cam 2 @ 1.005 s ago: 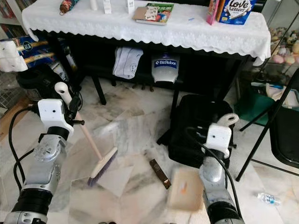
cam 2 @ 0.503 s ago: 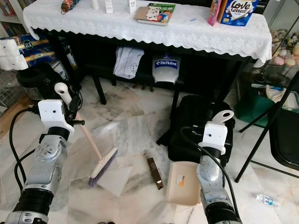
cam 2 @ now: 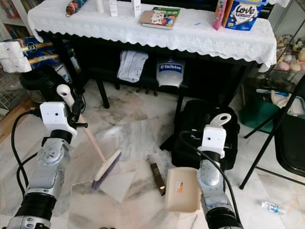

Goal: Sweep floor

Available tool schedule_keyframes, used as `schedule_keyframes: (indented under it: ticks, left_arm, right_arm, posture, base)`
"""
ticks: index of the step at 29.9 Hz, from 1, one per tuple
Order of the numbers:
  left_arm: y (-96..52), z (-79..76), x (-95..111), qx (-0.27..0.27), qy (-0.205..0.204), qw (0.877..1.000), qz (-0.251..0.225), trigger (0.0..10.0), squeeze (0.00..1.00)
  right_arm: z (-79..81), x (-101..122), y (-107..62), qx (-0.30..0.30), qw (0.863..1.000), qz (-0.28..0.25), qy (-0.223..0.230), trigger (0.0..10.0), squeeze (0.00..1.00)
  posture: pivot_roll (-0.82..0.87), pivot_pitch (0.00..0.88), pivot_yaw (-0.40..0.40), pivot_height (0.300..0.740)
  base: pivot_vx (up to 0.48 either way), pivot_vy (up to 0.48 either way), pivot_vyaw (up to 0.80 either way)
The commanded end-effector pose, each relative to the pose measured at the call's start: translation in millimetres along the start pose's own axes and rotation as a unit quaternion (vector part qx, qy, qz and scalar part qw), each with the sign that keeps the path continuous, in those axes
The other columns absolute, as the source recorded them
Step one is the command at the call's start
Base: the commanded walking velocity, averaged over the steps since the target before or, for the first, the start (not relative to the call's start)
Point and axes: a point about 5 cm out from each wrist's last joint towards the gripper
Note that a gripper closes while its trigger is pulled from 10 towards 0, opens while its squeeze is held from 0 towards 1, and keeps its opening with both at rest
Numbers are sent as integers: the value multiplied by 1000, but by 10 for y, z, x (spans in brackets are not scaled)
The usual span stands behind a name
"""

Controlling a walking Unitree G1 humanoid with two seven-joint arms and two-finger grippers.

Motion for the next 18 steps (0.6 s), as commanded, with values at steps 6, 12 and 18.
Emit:
schedule_keyframes:
  ticks: [6, 12, 18]
  left_arm:
    - [8, -43, 47, -6, 2, 1000, -19, 10000, 0]
    - [1, -47, 47, -4, 0, 1000, -18, 10000, 0]
    - [5, -41, 50, -2, 2, 1000, -18, 10000, 0]
  right_arm:
    - [15, 81, 15, 5, 1000, -20, 7, 10000, 0]
    - [33, 68, 0, 6, 1000, -16, 8, 10000, 0]
    - [35, 72, 8, 7, 1000, -15, 9, 10000, 0]
  posture:
    - [40, 37, -5, 740]
    - [44, 39, -9, 740]
    - [44, 50, -10, 740]
  base:
    - [0, 0, 0]
    - [0, 0, 0]
    - [0, 0, 0]
Point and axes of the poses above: a point about 5 cm out from each wrist's last joint towards the gripper, its own y axis pointing out of the wrist towards the gripper, its own x axis along the axis of the wrist's last joint, z = x × y, and after that the axes turned 11 degrees about y, right-handed
